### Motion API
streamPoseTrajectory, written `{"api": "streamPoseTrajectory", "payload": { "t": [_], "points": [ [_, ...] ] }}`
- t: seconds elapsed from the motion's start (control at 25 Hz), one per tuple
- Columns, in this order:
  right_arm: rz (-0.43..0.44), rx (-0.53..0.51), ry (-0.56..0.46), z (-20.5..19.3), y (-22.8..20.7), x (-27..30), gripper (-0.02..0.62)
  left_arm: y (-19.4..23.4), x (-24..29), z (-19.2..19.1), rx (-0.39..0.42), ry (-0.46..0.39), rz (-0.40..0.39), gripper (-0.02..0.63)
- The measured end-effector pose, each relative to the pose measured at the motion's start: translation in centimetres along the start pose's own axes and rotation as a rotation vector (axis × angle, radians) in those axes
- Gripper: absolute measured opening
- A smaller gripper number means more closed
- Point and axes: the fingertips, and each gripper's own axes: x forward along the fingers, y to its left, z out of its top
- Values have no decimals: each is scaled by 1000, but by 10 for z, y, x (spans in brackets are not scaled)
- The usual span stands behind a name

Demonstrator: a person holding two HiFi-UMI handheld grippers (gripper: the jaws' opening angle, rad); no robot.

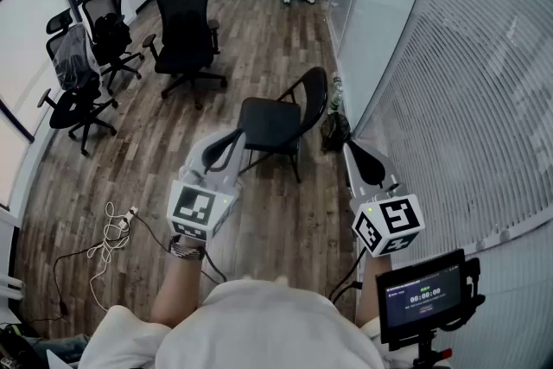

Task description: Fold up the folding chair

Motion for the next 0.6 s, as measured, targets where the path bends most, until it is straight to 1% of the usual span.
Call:
{"api": "streamPoseTrajectory", "payload": {
  "t": [0.16, 0.36, 0.6],
  "points": [
    [10, 11, -5, -3, 2, 0, 0, -3, 0, 0, 1, -7, 0, -2],
    [31, 57, -45, -2, 3, -4, 2, -7, -2, -7, 4, 8, 5, -3],
    [20, 83, -45, -9, -12, -13, 2, -18, -3, -15, -6, 21, 18, -2]
  ]
}}
